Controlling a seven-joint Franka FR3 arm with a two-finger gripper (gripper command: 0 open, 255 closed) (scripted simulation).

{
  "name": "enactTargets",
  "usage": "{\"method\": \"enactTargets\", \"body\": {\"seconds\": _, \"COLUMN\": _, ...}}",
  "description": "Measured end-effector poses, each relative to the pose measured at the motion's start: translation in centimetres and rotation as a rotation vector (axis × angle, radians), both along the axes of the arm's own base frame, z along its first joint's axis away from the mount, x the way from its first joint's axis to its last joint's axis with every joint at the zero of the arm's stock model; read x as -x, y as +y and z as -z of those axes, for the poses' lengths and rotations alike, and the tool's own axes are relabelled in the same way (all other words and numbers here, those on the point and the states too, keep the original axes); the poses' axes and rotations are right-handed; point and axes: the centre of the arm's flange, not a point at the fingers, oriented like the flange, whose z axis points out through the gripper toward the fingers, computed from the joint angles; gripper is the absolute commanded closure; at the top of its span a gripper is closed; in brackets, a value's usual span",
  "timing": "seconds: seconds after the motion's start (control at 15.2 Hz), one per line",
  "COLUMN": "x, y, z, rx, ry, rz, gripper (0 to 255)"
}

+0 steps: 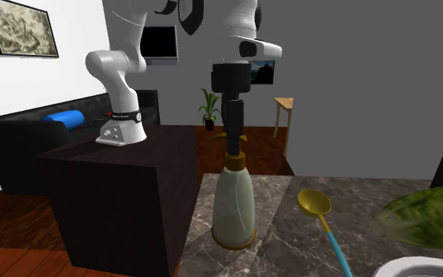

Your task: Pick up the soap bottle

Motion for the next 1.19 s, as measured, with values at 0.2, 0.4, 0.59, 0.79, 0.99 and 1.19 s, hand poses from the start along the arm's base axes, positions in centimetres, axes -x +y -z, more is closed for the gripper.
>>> {"method": "enactTargets", "body": {"seconds": 0.2, "x": 0.0, "y": 0.0, "z": 0.3, "rx": 0.0, "ry": -0.001, "rz": 0.0, "gripper": 255}}
{"method": "enactTargets", "body": {"seconds": 0.4, "x": 0.0, "y": 0.0, "z": 0.2, "rx": 0.002, "ry": -0.002, "rz": 0.0, "gripper": 255}}
{"method": "enactTargets", "body": {"seconds": 0.59, "x": 0.0, "y": 0.0, "z": 0.2, "rx": 0.002, "ry": -0.003, "rz": 0.0, "gripper": 255}}
{"method": "enactTargets", "body": {"seconds": 0.79, "x": 0.0, "y": 0.0, "z": 0.1, "rx": 0.001, "ry": -0.001, "rz": 0.0, "gripper": 255}}
{"method": "enactTargets", "body": {"seconds": 0.99, "x": 0.0, "y": 0.0, "z": -1.3, "rx": 0.0, "ry": 0.0, "rz": 0.0, "gripper": 255}}
{"method": "enactTargets", "body": {"seconds": 1.19, "x": 0.1, "y": -0.1, "z": -2.8, "rx": 0.0, "ry": -0.001, "rz": 0.0, "gripper": 255}}
